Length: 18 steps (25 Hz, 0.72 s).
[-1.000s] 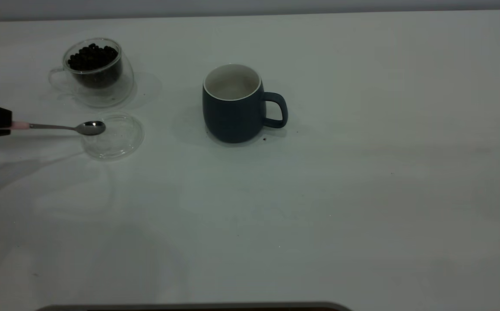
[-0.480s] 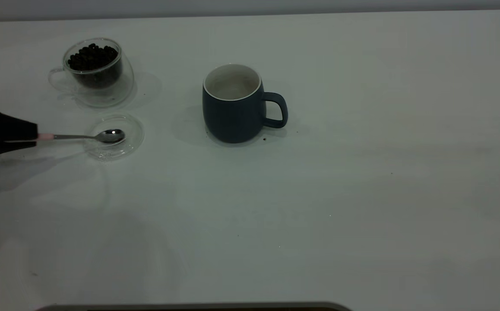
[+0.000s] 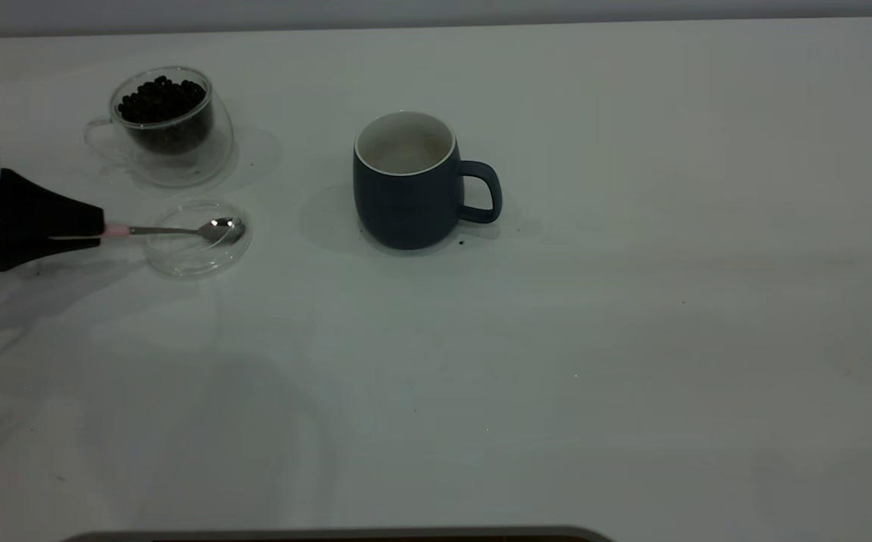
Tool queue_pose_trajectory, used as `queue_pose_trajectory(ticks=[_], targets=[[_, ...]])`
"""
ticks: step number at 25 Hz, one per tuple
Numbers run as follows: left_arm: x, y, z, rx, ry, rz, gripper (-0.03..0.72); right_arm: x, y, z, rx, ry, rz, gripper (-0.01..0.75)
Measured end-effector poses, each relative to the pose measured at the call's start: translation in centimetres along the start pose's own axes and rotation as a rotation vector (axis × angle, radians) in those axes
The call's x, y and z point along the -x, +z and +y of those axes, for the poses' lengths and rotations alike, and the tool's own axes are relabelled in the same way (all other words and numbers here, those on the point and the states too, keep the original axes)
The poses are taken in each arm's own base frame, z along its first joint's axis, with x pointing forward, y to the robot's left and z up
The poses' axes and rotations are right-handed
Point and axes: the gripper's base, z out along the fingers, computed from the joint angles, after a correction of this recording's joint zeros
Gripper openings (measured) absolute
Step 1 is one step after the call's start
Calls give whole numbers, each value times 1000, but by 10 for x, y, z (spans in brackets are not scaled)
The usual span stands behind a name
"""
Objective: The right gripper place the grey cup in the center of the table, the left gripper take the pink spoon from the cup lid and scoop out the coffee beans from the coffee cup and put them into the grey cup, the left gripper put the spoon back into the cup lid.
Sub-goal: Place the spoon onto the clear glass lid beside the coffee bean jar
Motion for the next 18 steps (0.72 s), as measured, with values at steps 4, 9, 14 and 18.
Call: queue_pose_trajectory(ticks=[4,9,14,18], targets=[[1,1,0,1,21,-8,119,0,0,0,0,0,0,588],[1,1,0,6,44,-9,157,0,0,0,0,0,0,588],[1,1,2,24,65,-9,289,0,0,0,0,0,0,588],[1,1,2,32,114,-8,380,0,0,0,0,0,0,588]])
